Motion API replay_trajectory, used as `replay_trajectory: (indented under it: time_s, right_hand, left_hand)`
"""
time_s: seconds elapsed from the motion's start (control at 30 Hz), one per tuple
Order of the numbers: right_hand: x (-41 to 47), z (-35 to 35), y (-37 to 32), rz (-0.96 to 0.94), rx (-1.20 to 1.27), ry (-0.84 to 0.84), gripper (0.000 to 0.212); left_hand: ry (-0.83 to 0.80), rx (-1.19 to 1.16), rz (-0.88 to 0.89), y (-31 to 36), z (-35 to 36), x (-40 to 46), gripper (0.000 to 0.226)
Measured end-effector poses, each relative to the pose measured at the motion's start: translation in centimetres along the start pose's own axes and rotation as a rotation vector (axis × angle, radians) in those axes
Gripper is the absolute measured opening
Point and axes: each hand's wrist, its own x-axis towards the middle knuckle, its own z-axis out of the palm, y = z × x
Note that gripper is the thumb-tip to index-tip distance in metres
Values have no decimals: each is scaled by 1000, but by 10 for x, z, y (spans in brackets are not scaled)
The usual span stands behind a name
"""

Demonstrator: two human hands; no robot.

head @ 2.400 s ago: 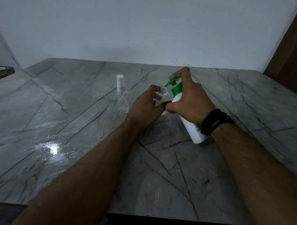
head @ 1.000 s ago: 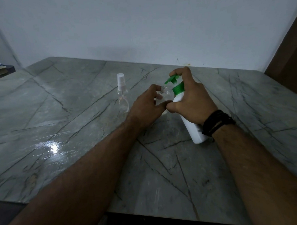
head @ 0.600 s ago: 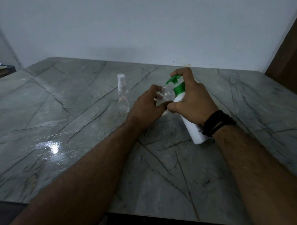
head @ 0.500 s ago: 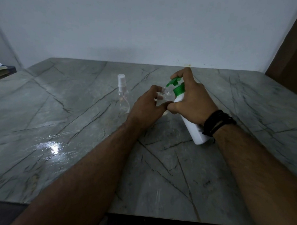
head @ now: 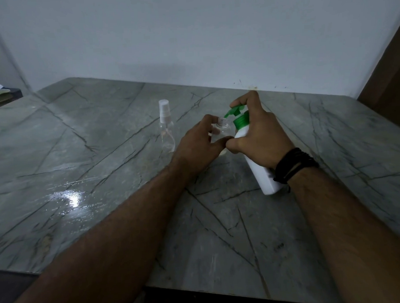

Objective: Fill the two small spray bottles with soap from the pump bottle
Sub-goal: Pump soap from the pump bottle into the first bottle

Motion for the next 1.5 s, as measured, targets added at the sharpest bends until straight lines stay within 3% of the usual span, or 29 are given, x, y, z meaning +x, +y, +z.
replay_trajectory:
  time_s: [1.5]
  right_hand:
    - [0, -1, -3, -3, 10, -33, 76]
  left_hand:
    - [14, -10, -5, -1, 2, 1, 45]
